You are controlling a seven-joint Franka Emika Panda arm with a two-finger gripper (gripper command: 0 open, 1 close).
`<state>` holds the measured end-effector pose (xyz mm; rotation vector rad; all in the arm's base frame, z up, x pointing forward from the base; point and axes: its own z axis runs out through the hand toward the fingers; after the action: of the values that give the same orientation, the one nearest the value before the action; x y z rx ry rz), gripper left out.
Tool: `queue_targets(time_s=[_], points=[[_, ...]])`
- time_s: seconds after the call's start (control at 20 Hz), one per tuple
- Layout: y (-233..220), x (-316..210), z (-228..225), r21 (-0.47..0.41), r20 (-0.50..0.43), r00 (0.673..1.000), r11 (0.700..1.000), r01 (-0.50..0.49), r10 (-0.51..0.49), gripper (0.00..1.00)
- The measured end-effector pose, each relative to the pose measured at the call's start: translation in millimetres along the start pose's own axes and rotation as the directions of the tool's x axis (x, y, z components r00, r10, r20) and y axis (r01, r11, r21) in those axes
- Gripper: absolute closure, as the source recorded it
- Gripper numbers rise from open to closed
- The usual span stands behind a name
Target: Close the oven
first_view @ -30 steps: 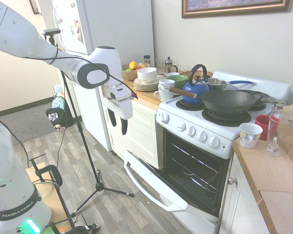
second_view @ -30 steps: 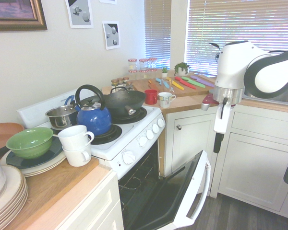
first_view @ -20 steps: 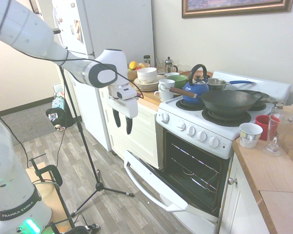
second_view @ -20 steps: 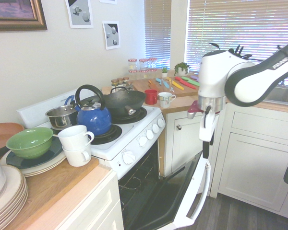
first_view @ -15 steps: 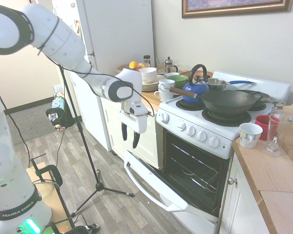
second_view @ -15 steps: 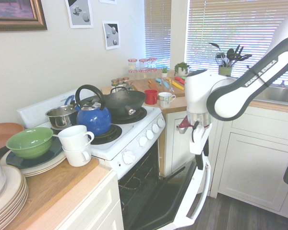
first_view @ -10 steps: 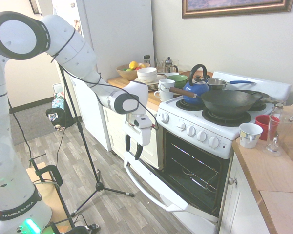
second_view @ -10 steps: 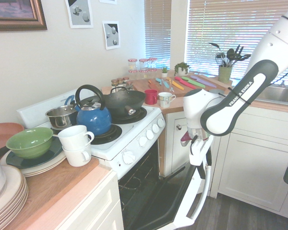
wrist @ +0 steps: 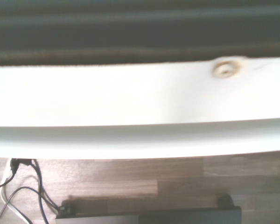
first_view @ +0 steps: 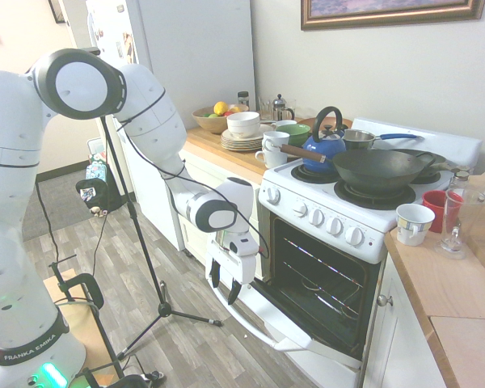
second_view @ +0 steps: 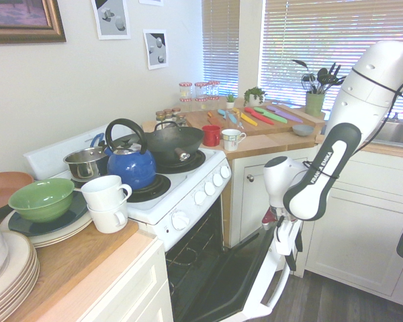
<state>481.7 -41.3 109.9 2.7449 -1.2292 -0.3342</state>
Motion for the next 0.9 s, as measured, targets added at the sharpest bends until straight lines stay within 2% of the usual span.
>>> queue_targets(time_s=[0.3,0.6,0.75,0.9], points=[[-8.7,2.4,28.6,0.044,-0.026,0.999,0.999,0.023,-0.022,0.0],[-38.1,17.1,47.0,0.105,-0.074,0.997,0.994,0.029,-0.021,0.0],[-42.7,17.8,40.6,0.12,-0.08,0.997,0.992,0.03,-0.02,0.0],[-66.5,23.7,8.5,0.174,-0.129,0.991,0.984,0.042,-0.019,0.0]])
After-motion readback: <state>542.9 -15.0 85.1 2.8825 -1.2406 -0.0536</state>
